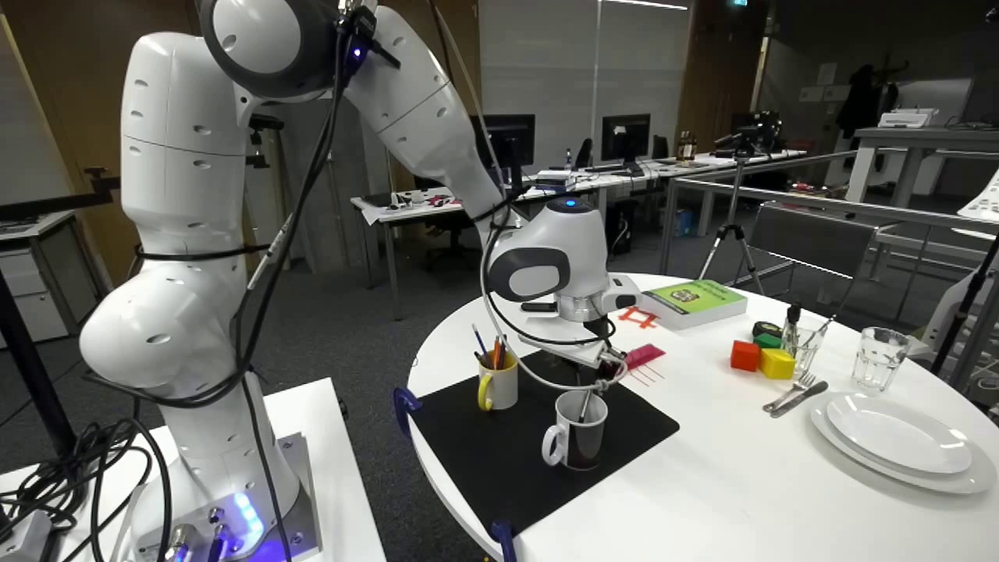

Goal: Move the pen from the right cup to the left cup

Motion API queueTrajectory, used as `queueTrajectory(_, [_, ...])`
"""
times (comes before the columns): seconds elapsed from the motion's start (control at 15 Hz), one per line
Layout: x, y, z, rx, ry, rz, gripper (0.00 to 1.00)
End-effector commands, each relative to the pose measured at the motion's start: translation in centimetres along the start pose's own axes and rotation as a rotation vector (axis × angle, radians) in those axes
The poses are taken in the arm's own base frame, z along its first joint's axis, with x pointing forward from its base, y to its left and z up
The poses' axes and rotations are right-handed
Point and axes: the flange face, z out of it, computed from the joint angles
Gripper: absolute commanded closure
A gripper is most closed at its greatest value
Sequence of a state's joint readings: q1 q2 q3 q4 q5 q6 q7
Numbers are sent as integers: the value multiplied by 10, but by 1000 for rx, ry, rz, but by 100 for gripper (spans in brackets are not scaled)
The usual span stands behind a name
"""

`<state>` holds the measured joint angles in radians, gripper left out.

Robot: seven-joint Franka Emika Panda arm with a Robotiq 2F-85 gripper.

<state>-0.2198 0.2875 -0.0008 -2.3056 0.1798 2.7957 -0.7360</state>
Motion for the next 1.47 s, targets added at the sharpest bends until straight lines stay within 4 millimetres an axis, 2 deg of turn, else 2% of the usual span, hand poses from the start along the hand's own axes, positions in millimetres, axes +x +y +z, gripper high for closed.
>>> queueTrajectory(0.0, [3, 7, 3, -12, 21, 3, 92])
queueTrajectory(0.07, [3, 7, 4, -10, 19, 3, 99])
queueTrajectory(0.13, [3, 7, 5, -9, 17, 1, 100])
queueTrajectory(0.6, [2, 9, 1, -13, 16, -7, 98])
queueTrajectory(1.4, [11, 0, -56, -29, 113, -56, 98])
